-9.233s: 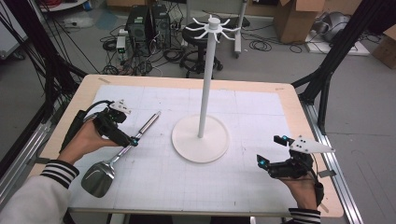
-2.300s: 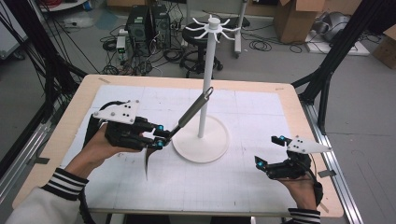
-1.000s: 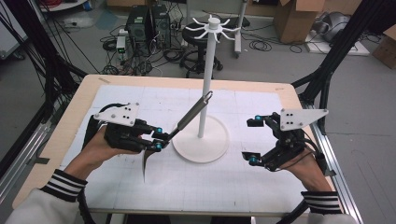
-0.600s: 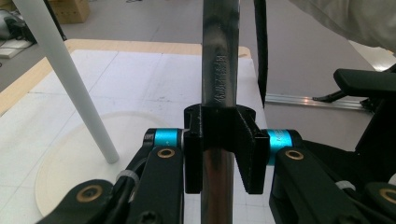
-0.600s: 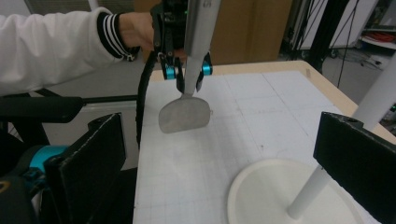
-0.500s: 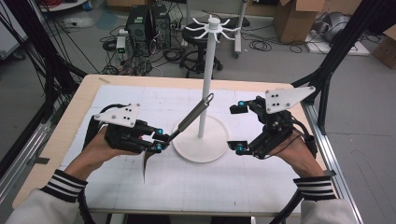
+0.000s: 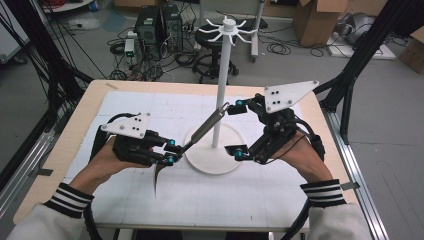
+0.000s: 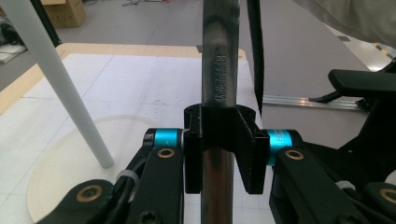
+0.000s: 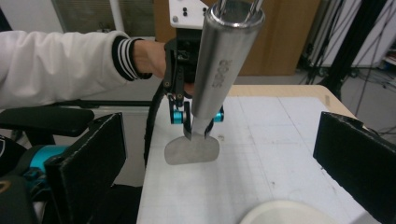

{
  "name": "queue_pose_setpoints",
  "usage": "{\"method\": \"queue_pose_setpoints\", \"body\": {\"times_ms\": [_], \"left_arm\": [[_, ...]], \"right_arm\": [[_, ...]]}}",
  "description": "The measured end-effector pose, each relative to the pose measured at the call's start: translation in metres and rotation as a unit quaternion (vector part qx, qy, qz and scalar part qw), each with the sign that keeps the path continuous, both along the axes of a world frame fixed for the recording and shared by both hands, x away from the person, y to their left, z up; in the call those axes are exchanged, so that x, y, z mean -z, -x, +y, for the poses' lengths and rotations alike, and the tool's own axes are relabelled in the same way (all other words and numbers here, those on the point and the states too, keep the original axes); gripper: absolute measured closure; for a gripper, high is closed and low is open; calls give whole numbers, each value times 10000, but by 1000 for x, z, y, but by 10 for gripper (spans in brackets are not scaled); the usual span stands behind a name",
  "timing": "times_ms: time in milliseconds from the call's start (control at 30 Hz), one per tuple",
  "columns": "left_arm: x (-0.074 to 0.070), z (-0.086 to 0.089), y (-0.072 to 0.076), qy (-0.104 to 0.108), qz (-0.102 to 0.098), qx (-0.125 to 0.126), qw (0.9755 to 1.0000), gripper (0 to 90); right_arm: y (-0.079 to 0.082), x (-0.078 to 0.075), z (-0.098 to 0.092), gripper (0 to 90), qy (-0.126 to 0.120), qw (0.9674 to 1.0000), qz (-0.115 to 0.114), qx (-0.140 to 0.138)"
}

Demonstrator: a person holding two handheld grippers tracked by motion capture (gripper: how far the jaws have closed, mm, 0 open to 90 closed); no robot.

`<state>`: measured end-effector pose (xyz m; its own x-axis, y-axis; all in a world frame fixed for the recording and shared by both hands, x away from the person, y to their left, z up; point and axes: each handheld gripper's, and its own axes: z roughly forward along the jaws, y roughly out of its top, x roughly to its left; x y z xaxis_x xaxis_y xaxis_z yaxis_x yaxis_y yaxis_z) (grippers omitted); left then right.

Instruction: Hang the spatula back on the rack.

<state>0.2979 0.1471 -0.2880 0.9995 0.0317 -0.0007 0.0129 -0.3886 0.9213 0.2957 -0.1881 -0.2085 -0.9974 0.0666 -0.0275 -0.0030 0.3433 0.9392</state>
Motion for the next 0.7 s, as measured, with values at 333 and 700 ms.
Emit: {"method": "queue_pose_setpoints", "body": {"times_ms": [333,700], "left_arm": [[5,-1,0,46,35,33,10000,747],[6,0,0,102,33,40,9999,747]], "right_arm": [[-3,-7,15,125,-212,9995,-47,-210],[-5,-10,23,309,-386,9985,0,-396]]}}
